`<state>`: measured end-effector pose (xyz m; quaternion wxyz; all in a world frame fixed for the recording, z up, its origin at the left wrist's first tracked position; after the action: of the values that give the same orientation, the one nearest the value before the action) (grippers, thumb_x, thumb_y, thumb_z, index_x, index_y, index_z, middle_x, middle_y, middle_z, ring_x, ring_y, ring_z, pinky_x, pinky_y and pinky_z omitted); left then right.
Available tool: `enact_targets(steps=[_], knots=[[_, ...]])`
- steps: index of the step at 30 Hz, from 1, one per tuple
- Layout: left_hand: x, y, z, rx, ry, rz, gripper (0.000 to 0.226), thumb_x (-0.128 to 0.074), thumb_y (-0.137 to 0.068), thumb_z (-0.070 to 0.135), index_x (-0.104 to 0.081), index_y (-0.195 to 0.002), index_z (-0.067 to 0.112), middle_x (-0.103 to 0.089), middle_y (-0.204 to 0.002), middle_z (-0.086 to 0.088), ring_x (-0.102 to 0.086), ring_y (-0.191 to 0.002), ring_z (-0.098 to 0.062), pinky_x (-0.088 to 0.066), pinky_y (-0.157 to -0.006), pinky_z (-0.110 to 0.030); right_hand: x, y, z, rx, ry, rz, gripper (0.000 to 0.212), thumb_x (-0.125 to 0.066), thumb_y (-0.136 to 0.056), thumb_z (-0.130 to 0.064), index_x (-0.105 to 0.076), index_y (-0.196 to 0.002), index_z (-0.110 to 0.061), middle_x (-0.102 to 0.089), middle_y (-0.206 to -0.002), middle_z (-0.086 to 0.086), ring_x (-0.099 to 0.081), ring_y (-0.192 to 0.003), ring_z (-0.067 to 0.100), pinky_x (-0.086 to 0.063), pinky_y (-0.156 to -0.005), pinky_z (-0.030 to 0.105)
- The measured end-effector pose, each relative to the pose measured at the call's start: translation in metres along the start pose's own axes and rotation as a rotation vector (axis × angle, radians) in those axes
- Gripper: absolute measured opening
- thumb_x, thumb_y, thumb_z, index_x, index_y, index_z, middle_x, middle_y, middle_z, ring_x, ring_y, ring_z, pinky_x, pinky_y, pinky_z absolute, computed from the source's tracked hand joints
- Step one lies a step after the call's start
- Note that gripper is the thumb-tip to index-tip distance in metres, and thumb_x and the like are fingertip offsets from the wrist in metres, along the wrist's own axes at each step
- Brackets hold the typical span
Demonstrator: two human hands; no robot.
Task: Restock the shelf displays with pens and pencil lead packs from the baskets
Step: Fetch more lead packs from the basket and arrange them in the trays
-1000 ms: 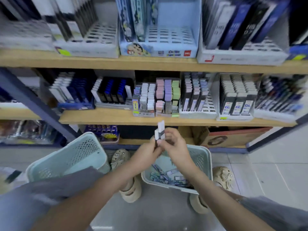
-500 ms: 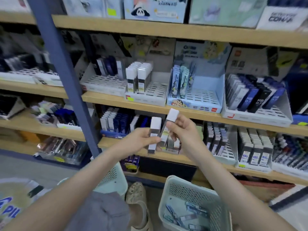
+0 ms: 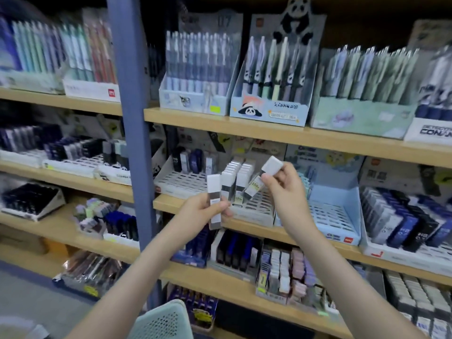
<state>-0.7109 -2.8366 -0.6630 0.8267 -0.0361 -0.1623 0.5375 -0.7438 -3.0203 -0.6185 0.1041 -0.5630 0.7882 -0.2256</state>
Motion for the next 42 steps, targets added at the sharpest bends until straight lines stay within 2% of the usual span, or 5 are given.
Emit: enact_targets(steps=[11, 17, 24, 33, 42], knots=[[-0.011, -0.015, -0.024, 0.024, 0.093, 0.059, 0.02, -0.053, -0.096, 0.022, -0.065, -0.089, 0.01, -0.072, -0.085, 0.003, -0.069, -0.081, -0.011, -0.047, -0.078, -0.023, -0.02, -0.015, 0.034, 0.018, 0.245, -0.118, 0.017, -0.057, -0.092, -0.013, -0.052, -0.097, -0.028, -0.067, -0.092, -0.006, -0.063, -0.09, 0.007, -0.052, -0.087, 0.039], [-0.007, -0.021, -0.029, 0.021, 0.101, 0.05, 0.018, -0.053, -0.096, 0.022, -0.065, -0.09, 0.01, -0.072, -0.087, 0.001, -0.069, -0.084, -0.016, -0.05, -0.085, -0.03, -0.025, -0.017, 0.039, 0.136, 0.483, -0.255, 0.046, -0.053, -0.095, -0.015, -0.036, -0.13, -0.04, -0.059, -0.088, -0.01, -0.059, -0.077, 0.002, -0.05, -0.073, 0.026], [-0.01, -0.018, -0.026, 0.022, 0.094, -0.02, 0.019, -0.053, -0.097, 0.022, -0.065, -0.086, 0.011, -0.071, -0.082, 0.003, -0.067, -0.081, -0.012, -0.05, -0.087, -0.032, -0.023, -0.026, 0.046, 0.384, 0.789, -0.191, 0.039, -0.057, -0.092, -0.01, -0.055, -0.128, -0.023, -0.037, -0.107, -0.01, -0.024, -0.097, 0.005, -0.032, -0.092, 0.032], [-0.022, -0.025, 0.005, -0.012, -0.076, -0.246, 0.019, -0.054, -0.096, 0.022, -0.063, -0.082, 0.014, -0.07, -0.075, 0.004, -0.066, -0.078, -0.01, -0.048, -0.09, -0.029, -0.012, -0.02, -0.01, 0.161, 0.432, -0.499, 0.03, -0.062, -0.088, -0.011, -0.061, -0.107, -0.034, -0.061, -0.097, -0.009, -0.055, -0.087, 0.0, -0.043, -0.077, 0.011], [-0.019, -0.043, 0.008, -0.664, -0.645, 0.407, 0.05, -0.052, -0.09, 0.041, -0.048, -0.134, 0.018, -0.053, -0.132, 0.005, -0.044, -0.124, -0.008, -0.031, -0.106, -0.023, 0.024, -0.034, -0.018, 0.104, 0.22, -0.069, 0.025, -0.059, -0.089, -0.002, -0.057, -0.092, -0.027, -0.062, -0.087, 0.003, -0.065, -0.072, 0.012, -0.055, -0.071, 0.028]])
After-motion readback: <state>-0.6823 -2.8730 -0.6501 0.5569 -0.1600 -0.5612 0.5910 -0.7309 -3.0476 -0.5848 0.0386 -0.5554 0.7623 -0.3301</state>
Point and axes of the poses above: each hand's wrist, its own y-axis away from the middle knuckle, its own x-axis out of the back of the hand, z = x × y, the point moved 2 cm from there along -y, towards the middle knuckle
